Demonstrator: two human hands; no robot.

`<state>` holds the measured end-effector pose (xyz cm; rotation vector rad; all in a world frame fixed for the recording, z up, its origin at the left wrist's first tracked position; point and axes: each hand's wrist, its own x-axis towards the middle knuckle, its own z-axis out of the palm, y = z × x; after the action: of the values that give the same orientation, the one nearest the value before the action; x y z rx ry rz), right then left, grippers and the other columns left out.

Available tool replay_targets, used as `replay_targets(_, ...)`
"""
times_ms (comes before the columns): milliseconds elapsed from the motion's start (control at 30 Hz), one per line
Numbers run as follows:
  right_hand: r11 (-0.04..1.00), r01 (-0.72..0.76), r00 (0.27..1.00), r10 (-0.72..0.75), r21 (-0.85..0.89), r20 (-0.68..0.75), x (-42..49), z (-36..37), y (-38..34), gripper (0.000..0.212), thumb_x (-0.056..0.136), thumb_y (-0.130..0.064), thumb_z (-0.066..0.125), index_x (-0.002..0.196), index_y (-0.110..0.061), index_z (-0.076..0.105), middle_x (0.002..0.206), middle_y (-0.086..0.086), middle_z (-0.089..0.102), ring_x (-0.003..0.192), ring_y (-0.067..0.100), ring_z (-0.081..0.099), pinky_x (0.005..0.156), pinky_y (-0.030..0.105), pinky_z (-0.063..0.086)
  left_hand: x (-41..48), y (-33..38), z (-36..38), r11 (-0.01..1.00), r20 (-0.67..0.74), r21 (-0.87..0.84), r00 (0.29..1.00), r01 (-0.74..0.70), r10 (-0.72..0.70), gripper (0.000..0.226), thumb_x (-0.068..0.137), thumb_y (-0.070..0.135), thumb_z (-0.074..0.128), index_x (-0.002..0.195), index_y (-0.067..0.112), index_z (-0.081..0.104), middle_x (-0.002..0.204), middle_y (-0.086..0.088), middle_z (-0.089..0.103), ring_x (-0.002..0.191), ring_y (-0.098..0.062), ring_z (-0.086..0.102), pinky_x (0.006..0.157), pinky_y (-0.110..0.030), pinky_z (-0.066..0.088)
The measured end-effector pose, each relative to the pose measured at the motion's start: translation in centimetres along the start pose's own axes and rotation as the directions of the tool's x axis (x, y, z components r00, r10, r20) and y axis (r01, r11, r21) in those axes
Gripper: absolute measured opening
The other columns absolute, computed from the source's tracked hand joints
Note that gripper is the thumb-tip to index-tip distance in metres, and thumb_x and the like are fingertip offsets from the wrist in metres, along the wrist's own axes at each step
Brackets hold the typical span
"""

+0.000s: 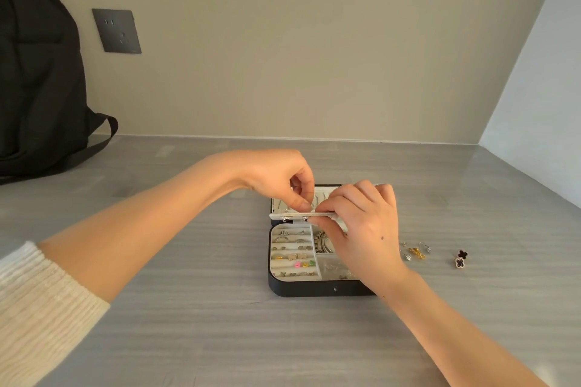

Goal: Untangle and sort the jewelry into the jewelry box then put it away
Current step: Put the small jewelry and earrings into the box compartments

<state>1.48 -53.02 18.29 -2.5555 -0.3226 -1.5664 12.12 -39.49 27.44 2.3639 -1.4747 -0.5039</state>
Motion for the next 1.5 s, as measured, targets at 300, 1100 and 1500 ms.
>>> replay_targets(300,1.0,0.017,1.0,-0.017,-0.005,0.002,0.0,0.0,0.1,0.017,0.08,-0.036,0.068,0.073,-0.021,0.069,0.075,-0.009,0.063,0.073,0.017,0.051,0.07,0.029,0.026,0.3,0.4,0.0,0.998,0.059,0.054,0.997,-0.042,0.039,0.008,0.081,0.01,0.068,0.077,0.016,0.065,0.087,-0.016,0.067,0.073,-0.014,0.054,0.071,-0.026,0.044)
replay_targets(1100,0.996,0.057,0.998,-0.06,-0.072,-0.032,0.1,-0.1,-0.1,0.015,0.079,-0.032,0.071,0.073,-0.019,0.07,0.074,-0.007,0.064,0.07,0.022,0.055,0.069,0.032,0.026,0.6,1.6,-0.1,0.963,0.108,0.267,0.992,0.028,-0.059,0.012,0.088,0.019,0.056,0.081,0.014,0.063,0.062,0.011,0.05,0.055,-0.004,0.043,0.052,-0.013,0.034)
replay_targets(1500,0.996,-0.069,0.996,0.066,-0.049,-0.066,1.2,0.6,0.6,0.019,0.08,-0.039,0.065,0.078,-0.022,0.071,0.076,-0.009,0.064,0.075,0.02,0.055,0.074,0.031,0.026,-3.7,0.3,4.9,0.998,-0.461,-0.036,0.886,0.044,-0.056,0.022,0.089,0.034,0.057,0.097,0.015,0.064,0.087,0.009,0.061,0.08,-0.005,0.055,0.071,-0.017,0.039)
